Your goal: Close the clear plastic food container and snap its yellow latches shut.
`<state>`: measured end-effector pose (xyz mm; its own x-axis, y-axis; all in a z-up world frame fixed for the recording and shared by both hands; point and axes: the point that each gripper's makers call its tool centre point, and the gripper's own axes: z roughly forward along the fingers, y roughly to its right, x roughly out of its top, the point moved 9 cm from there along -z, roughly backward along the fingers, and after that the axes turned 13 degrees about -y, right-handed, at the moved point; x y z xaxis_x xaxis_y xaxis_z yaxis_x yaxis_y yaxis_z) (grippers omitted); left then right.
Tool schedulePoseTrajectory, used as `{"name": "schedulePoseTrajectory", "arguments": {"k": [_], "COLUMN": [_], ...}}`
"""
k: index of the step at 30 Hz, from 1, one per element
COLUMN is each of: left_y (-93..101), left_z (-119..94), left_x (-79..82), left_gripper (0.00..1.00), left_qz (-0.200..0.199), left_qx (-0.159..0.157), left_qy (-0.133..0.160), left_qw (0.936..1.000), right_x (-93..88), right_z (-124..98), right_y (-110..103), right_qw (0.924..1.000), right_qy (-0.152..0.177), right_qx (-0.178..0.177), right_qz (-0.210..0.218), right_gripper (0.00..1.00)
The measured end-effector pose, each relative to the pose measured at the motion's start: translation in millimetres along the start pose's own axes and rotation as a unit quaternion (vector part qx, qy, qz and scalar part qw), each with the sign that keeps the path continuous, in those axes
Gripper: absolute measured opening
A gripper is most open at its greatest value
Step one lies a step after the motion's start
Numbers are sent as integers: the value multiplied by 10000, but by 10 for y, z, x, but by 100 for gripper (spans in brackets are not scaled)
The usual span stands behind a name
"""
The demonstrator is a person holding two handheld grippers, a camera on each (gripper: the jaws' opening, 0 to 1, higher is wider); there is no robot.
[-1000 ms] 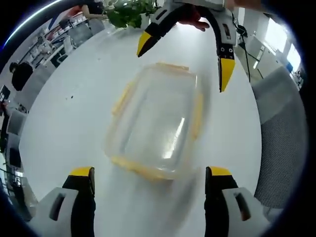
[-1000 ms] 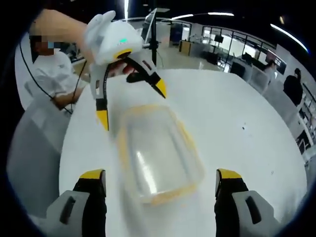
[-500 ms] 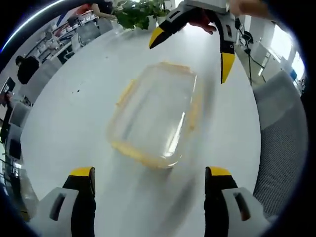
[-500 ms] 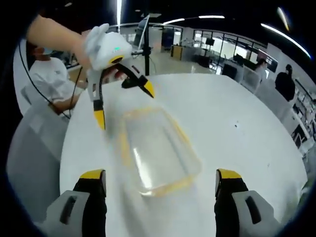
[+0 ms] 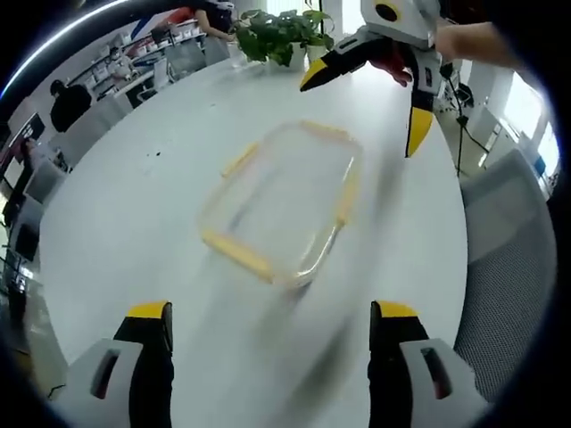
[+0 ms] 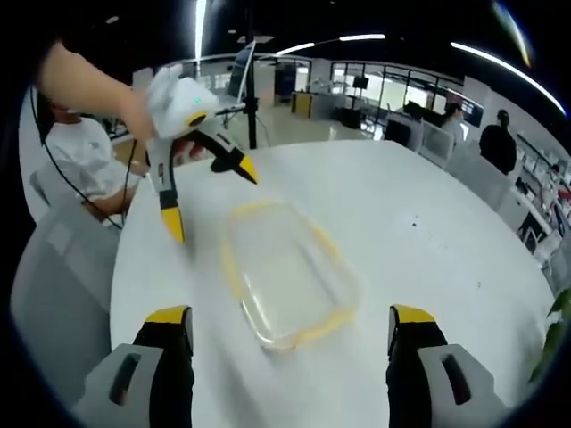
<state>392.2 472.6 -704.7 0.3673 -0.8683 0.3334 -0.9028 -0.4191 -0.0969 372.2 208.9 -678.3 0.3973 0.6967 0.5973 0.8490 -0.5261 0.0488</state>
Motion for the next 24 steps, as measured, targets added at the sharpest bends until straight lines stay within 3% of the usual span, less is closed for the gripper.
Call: {"name": "schedulePoseTrajectory", "arguments": {"k": [12, 24], "left_y": [81, 135], "left_z": [-60, -142], "left_x": [-164, -347], "left_gripper": [91, 91], "left_qz": [-344, -925], "left_qx": [113, 213], "left_qy": [148, 501], "left_qw": [9992, 9942], "right_x": [-20, -65], "right_z": [-73, -151], "right_y": [-98, -213], "right_qw": [9998, 9987], "right_qy": [119, 285], "right_qx": [-170, -262], "right_qz": [56, 322], "right_gripper": [90, 89]}}
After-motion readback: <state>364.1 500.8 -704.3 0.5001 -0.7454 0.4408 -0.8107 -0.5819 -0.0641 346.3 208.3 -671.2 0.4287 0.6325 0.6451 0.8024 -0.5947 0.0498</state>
